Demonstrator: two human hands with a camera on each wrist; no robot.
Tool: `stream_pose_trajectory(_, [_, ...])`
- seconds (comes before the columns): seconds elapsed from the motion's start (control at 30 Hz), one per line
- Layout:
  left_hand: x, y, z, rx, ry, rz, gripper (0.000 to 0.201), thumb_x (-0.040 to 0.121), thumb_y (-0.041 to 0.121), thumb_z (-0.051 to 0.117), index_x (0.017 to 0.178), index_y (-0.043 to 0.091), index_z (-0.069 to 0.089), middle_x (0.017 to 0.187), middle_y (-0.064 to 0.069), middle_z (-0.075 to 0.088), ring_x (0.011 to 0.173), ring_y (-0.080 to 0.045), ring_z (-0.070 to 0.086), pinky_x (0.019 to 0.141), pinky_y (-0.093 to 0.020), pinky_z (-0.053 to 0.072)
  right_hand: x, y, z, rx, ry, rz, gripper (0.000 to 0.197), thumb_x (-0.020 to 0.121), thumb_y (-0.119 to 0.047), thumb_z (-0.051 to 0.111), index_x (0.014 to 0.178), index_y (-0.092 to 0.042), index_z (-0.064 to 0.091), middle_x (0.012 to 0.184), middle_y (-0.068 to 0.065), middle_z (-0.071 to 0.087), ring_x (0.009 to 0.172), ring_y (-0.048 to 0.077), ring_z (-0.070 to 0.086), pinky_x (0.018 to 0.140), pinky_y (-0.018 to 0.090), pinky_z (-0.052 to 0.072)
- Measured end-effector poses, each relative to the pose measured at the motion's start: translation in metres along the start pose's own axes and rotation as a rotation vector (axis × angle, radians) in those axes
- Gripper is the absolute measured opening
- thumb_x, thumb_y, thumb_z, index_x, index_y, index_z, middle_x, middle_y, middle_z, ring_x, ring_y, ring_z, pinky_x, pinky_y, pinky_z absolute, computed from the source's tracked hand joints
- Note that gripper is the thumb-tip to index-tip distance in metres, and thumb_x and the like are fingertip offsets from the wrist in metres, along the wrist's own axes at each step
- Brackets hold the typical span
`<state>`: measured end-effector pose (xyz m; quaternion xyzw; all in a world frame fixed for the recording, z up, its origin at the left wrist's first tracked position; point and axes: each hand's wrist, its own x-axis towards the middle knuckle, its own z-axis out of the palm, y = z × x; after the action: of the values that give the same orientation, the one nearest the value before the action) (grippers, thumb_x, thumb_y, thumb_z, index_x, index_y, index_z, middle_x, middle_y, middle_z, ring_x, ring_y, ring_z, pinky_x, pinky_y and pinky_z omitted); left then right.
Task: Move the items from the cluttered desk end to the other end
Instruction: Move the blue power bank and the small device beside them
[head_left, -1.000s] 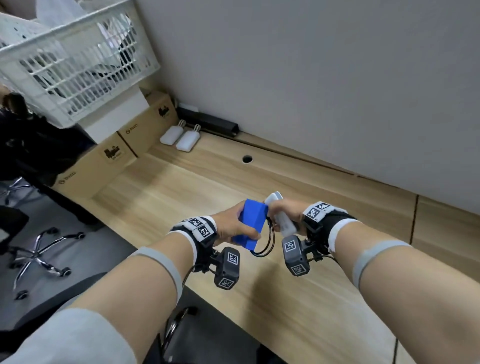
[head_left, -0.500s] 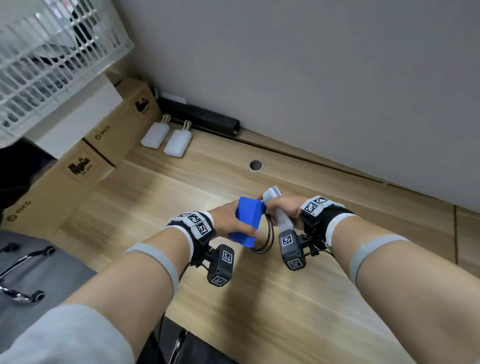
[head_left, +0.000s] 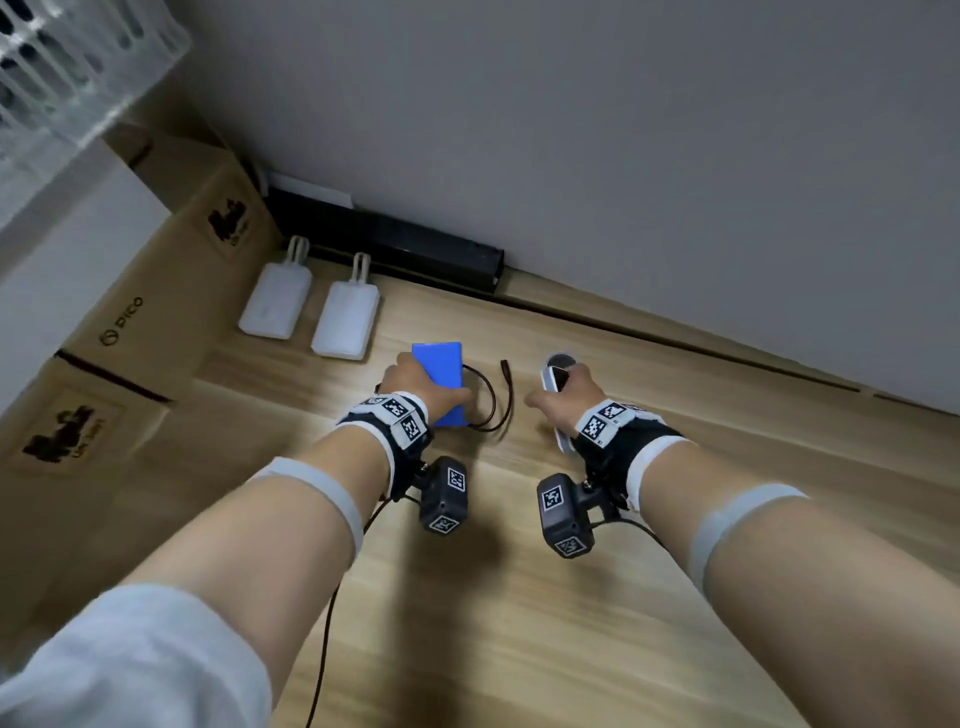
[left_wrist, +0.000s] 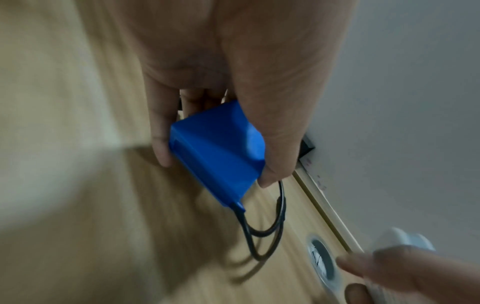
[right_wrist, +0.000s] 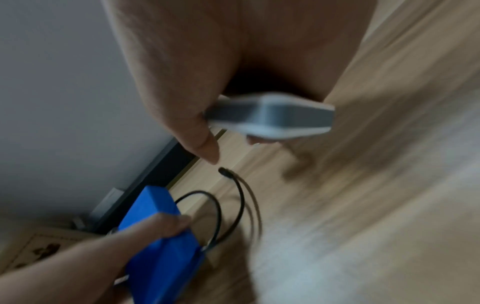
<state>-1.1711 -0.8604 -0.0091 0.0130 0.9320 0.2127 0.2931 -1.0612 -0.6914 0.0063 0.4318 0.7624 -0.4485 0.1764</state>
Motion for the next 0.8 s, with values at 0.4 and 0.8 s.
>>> stream_pose_trajectory(0.4, [0.081,0.021,-0.012,0.280,0.180,0.069,0.084,0.069,0.061,0.065,0.131,0.009,0.041,0.146,-0.014,0.034,0.123,-0.036,0.050,0.082,-0.040,0.047,0.060,-0.041,0.047,-0.385,0.251,-0.071,0.075,0.074,-0.034,0.074,0.131,-0.004,0.035,0.135,0.015,0.035,0.124,0.039,0.044,0.095,0.042,0.046])
stream_pose_trajectory(0.8, [0.070,0.012,-0.008,0.225,0.296,0.056,0.090,0.080,0.068,0.061,0.140,0.005,0.034,0.145,-0.013,0.036,0.132,-0.032,0.039,0.096,-0.046,0.045,0.052,-0.035,0.048,-0.365,0.372,-0.065,0.068,0.086,-0.048,0.062,0.130,-0.004,0.035,0.137,0.017,0.033,0.124,0.037,0.042,0.094,0.045,0.044])
